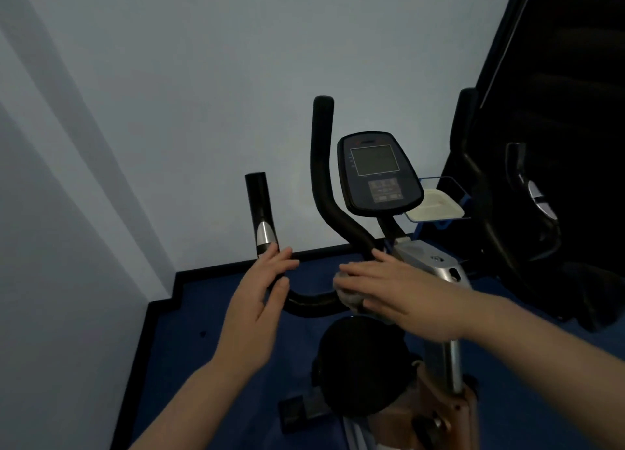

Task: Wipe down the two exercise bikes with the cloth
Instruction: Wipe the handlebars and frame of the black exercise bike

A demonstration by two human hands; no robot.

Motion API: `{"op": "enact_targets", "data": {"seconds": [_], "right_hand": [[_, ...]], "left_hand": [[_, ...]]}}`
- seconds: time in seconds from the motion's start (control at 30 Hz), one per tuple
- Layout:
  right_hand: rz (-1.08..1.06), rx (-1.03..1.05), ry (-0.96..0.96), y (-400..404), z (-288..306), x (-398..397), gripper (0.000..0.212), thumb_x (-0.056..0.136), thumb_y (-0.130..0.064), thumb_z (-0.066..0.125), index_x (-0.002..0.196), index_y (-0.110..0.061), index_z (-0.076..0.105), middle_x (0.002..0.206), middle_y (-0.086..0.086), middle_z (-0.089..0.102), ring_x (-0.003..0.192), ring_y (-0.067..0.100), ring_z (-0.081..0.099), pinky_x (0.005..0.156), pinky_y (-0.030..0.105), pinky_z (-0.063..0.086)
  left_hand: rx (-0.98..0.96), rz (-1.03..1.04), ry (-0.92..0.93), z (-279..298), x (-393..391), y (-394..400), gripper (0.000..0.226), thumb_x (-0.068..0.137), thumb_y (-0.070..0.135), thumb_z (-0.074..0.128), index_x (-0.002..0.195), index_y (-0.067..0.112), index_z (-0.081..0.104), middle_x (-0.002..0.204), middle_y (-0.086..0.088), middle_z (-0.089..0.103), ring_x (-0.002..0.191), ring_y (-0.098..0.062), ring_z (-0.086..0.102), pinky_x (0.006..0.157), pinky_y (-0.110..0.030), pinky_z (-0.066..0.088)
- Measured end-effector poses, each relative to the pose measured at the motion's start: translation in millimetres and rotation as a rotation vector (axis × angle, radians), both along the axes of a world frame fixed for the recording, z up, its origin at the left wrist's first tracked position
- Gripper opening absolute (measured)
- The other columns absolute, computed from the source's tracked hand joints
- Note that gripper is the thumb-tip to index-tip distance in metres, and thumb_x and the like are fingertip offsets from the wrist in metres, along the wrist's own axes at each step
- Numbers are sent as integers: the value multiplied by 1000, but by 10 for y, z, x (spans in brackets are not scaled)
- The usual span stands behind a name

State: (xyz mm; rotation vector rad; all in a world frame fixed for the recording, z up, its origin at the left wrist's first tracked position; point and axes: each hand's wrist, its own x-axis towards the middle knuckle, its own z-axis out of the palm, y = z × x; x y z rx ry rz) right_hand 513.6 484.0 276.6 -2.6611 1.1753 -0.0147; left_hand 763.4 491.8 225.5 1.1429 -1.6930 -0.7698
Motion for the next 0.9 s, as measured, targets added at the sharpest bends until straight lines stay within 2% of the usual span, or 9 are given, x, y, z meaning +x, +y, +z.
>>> {"op": "enact_targets", "data": {"seconds": [0.1,0.17,0.23,0.33,0.43,0.53,0.67,0.77,0.9], "right_hand": [[-142,57,-122,-36,-40,360,43,104,-27,40,147,-34,39,150,-12,42,137,3,35,116,20,21],[-272,177,-281,-68,-2,459,43,103,-33,42,147,-34,40,144,-13,49,131,2,43,110,26,35],[-314,365,-318,-59,47,389,52,101,-45,39,151,-33,30,152,-13,37,139,0,32,115,22,26],[-248,508,-119,3,77,185,60,101,-51,32,155,-36,10,161,-19,2,144,-6,0,116,18,2],[-217,425,-50,-24,106,286,58,103,-34,43,155,-36,16,162,-14,5,146,0,4,117,20,5],[-200,342,-204,-56,53,675,55,98,-22,56,148,-29,37,158,-9,28,142,6,27,115,20,22],[-313,276,-249,-8,-27,589,64,93,-37,63,149,-35,33,143,-12,48,124,-2,45,98,6,33],[-429,152,-287,93,-58,540,60,88,-45,66,143,-41,42,136,-14,57,120,-2,51,100,16,40],[-475,-17,-371,90,-111,956,50,85,-43,70,133,-37,57,117,-8,69,106,7,62,89,24,48]], "left_hand": [[-3,13,59,-30,-12,10,30,99,19,46,123,25,63,140,18,53,140,4,31,112,-11,25],[0,-6,97,-24,43,-19,31,99,20,45,122,23,64,139,17,54,139,2,35,114,-19,28],[1,-45,111,-31,115,-53,29,101,19,45,122,22,65,138,17,56,138,0,37,115,-30,30],[-36,-83,86,-52,195,-104,29,101,27,45,122,24,65,138,19,55,138,-3,39,114,-35,33],[-161,-105,-78,-36,252,-211,35,100,32,38,126,27,62,142,18,51,139,-5,39,118,-35,27],[-278,-116,-271,-45,299,-314,36,102,27,34,133,28,53,147,12,46,141,-5,35,122,-36,13],[-320,-140,-336,-124,373,-392,38,103,26,34,137,23,52,150,9,42,145,-7,29,123,-38,7],[-344,-146,-345,-181,384,-414,40,103,26,34,139,20,52,153,7,39,147,-10,25,122,-44,11],[-334,-141,-315,-180,384,-466,41,103,29,34,140,20,50,156,5,35,150,-16,16,119,-51,18]]}}
